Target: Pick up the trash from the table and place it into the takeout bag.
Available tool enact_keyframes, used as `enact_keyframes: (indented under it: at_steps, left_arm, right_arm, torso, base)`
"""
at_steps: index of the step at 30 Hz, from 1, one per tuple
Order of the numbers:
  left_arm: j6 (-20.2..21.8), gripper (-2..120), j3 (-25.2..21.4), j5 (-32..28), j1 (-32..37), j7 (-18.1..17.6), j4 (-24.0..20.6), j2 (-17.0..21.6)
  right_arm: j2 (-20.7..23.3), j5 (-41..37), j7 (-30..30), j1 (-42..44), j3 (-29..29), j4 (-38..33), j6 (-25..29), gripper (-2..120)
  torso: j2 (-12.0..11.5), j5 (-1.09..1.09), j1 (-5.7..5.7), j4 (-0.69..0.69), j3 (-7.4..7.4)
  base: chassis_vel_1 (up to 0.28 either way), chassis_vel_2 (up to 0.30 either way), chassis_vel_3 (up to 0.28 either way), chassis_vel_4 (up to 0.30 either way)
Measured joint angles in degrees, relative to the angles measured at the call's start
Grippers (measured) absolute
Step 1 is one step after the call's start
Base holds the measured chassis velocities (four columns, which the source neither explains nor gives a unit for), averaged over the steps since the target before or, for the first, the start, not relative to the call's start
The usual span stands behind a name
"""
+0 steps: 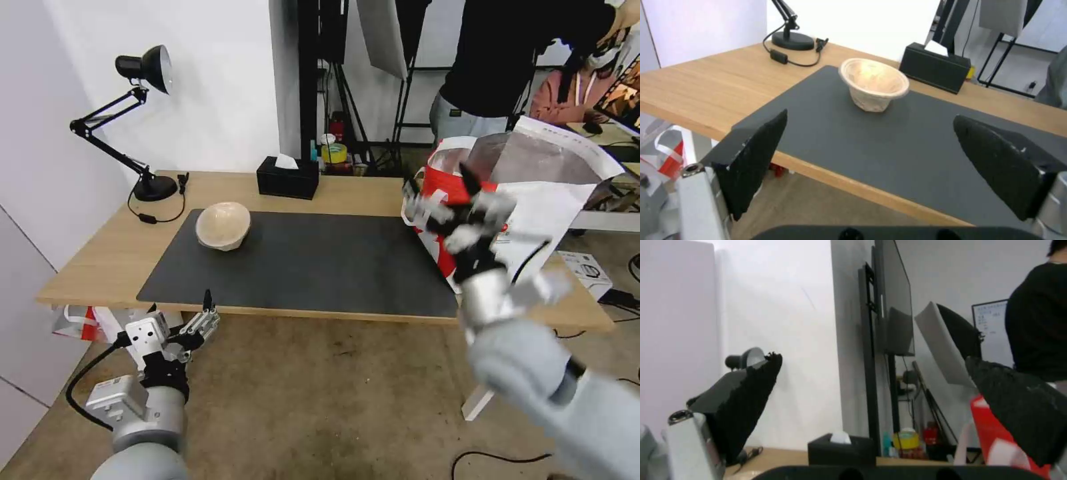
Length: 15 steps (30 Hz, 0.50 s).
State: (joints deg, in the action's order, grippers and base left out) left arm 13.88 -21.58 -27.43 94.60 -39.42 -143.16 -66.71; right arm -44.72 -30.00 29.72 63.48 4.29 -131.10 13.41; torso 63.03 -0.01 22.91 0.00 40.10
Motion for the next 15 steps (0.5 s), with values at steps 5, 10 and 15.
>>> enact_keyframes:
  at_steps: [5,10,15]
  left_arm:
    - [0.0,100,0.2,0.1,-0.1,0.1,0.2,-0.2]
    - [0.0,100,0.2,-0.3,-0.1,0.0,0.2,-0.1]
    - [0.0,100,-0.1,-0.5,0.2,-0.1,0.1,0.0]
  right_arm:
    - [-1.8,7.6,2.7,6.3,-0.5,0.1,2.4,100]
    - [-4.7,16.6,6.2,13.9,-0.5,1.3,4.3,100]
    - [-6.7,21.5,11.9,17.5,-0.4,3.0,4.6,100]
  torso:
    - [0.0,0.01,0.00,0.01,0.00]
    - [0.0,-0.01,0.00,-0.01,0.00]
    - [0.0,0.01,0.00,0.01,0.00]
  base:
    - [0.000,0.000,0.000,0.000]
    - [0.000,0.000,0.000,0.000]
    - [0.000,0.000,0.000,0.000]
